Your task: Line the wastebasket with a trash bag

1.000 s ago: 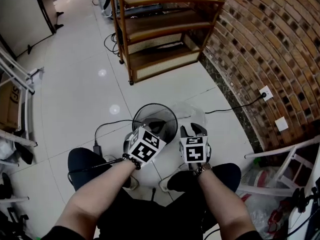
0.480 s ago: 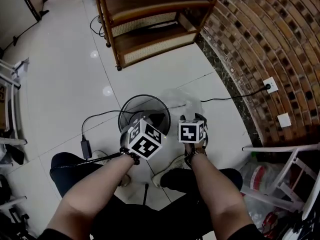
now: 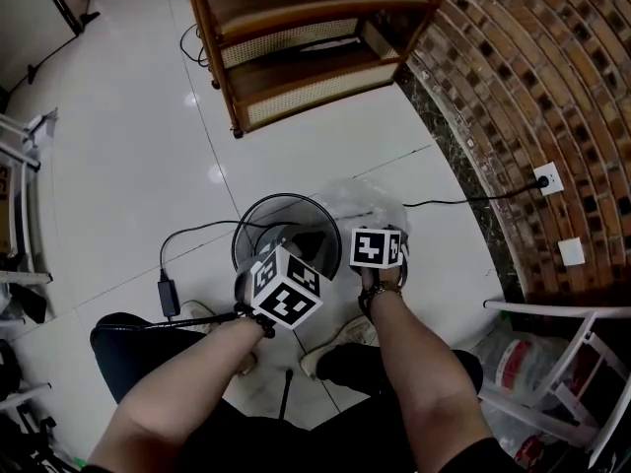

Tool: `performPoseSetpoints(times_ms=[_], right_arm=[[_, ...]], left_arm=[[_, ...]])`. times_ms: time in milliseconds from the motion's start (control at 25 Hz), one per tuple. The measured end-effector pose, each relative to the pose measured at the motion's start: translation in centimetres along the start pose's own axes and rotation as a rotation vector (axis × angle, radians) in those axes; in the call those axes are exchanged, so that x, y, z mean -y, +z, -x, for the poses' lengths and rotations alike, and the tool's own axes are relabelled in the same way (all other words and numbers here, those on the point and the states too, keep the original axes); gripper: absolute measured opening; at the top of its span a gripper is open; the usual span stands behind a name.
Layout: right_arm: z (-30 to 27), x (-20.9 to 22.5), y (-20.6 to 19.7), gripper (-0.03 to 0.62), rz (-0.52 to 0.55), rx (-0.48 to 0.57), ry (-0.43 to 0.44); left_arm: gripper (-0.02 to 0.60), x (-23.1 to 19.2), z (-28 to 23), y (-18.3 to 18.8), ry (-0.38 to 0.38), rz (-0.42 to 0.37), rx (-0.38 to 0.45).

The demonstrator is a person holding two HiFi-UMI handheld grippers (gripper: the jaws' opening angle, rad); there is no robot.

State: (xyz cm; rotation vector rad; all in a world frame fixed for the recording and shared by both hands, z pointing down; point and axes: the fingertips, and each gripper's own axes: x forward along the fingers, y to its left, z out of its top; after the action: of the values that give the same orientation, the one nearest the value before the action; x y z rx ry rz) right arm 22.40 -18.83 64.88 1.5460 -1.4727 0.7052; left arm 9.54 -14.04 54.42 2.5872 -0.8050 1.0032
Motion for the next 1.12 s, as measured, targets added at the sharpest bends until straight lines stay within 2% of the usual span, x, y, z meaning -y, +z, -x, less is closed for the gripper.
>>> performPoseSetpoints(times_ms=[240, 400, 480, 760, 1120], right_arm=[[-1.1, 0.8, -1.0, 0.232, -0.016, -0.054, -0.013], [-0.9, 1.6, -1.0, 0.070, -0.004, -0.046, -0.058], [-0.5, 1.9, -0.9, 0.010, 0.006, -0.042, -0.068], [2.1, 2.4, -1.5, 0.002, 0.015, -0.016, -0.075], [7.4, 5.9, -0.5, 0.002, 0.035, 0.051, -0.116]], left_arm=[[0.005, -0.8, 0.0, -0.6, 0.014, 0.008, -0.015], [0.005, -1.3, 0.1, -0.7, 0.024, 0.011, -0.017], [0.005, -1.3, 0.3, -0.6, 0.026, 0.016, -0.013], [0.005, -0.7, 1.6, -0.2, 0.034, 0.023, 0.013], [0.005, 0.6, 4.0, 0.8, 0.041, 0.045, 0.057]])
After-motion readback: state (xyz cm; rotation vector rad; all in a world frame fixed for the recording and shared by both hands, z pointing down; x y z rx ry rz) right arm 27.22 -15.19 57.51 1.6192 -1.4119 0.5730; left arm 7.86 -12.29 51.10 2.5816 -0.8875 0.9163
